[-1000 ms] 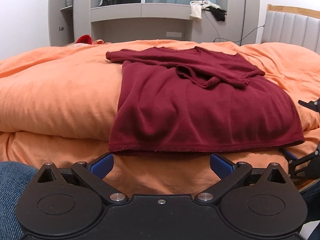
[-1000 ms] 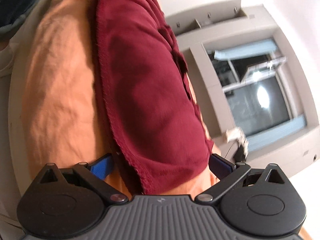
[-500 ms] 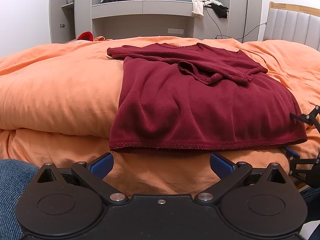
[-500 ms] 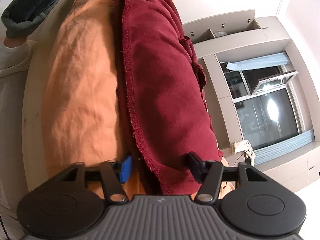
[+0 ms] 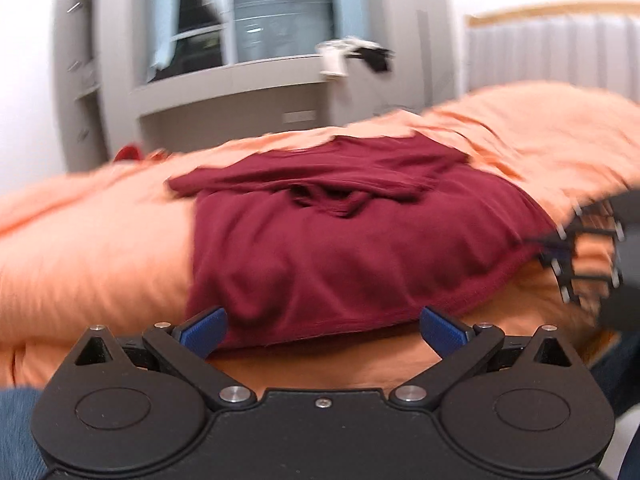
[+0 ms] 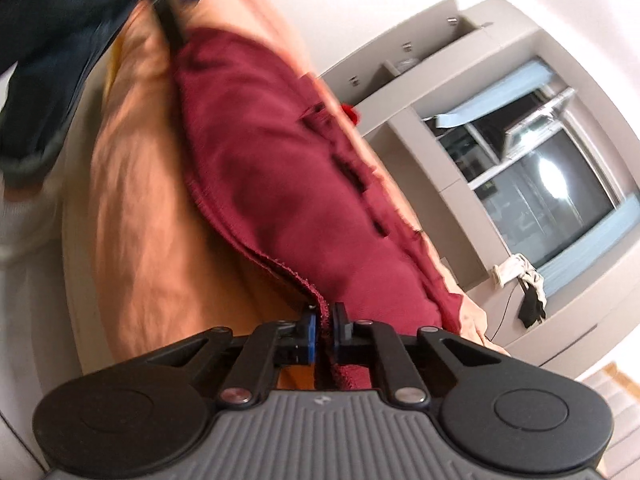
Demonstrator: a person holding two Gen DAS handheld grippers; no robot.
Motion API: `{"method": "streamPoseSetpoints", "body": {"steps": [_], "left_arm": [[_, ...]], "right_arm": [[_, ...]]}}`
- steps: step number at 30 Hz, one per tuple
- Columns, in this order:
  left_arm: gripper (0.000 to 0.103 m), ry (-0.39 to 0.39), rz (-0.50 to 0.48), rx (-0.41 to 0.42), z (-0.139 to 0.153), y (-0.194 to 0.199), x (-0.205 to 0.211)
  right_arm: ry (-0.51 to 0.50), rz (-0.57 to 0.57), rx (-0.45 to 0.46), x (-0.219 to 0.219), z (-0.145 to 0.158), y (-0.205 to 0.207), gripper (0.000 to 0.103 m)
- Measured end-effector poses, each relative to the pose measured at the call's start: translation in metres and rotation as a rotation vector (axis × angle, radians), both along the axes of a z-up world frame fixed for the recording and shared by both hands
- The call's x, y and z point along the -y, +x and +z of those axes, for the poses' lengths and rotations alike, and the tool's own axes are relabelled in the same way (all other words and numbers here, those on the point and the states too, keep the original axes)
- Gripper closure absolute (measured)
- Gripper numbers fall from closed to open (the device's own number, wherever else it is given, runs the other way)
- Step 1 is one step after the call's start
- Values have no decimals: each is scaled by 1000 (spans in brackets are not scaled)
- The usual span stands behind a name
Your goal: Fold small clothes
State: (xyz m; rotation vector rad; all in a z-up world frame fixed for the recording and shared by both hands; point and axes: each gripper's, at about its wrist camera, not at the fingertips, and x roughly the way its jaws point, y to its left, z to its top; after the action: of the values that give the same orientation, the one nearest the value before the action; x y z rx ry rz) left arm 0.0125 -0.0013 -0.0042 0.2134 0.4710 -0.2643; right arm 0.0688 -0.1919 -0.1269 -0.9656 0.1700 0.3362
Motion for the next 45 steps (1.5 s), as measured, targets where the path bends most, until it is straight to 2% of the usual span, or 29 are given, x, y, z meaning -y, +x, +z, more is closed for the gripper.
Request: {"method": "streamPoseSetpoints", "body": {"steps": [6, 9, 15, 19, 25, 30, 32, 35, 36, 37, 40, 43, 45], "left_arm": [[1, 240, -172, 54, -14, -3, 53], [1, 313, -203, 85, -23, 4, 79], [1, 415, -127, 120, -40, 30, 106], [11, 446, -109, 67, -39, 37, 100], [24, 572, -22, 107, -31, 30, 74], [41, 579, 74, 107, -18, 25, 44], [44, 577, 92, 100, -14, 20, 36], [55, 568, 104, 108, -8, 11, 27], [62, 559, 104, 107, -7, 9, 25], [74, 548, 103, 102, -5, 8, 24], [95, 511, 114, 87, -3, 9, 22], [98, 446, 134, 133, 2, 5, 20], [98, 393, 147, 213, 11, -4, 16]], "right_arm": [[153, -8, 68, 12, 27, -8, 96], [199, -12, 95, 17, 35, -11, 96], [249, -15, 157, 27, 46, -18, 97], [239, -40, 181, 29, 50, -21, 97], [292, -75, 222, 29, 64, -20, 97], [321, -82, 234, 33, 69, -23, 97], [315, -84, 241, 33, 69, -24, 97], [306, -94, 240, 33, 69, -23, 97], [293, -102, 242, 33, 69, -20, 97], [281, -107, 245, 32, 68, -20, 97], [246, -125, 258, 26, 65, -17, 97], [222, -132, 282, 21, 62, -17, 98], [222, -128, 299, 21, 62, -20, 98]]}}
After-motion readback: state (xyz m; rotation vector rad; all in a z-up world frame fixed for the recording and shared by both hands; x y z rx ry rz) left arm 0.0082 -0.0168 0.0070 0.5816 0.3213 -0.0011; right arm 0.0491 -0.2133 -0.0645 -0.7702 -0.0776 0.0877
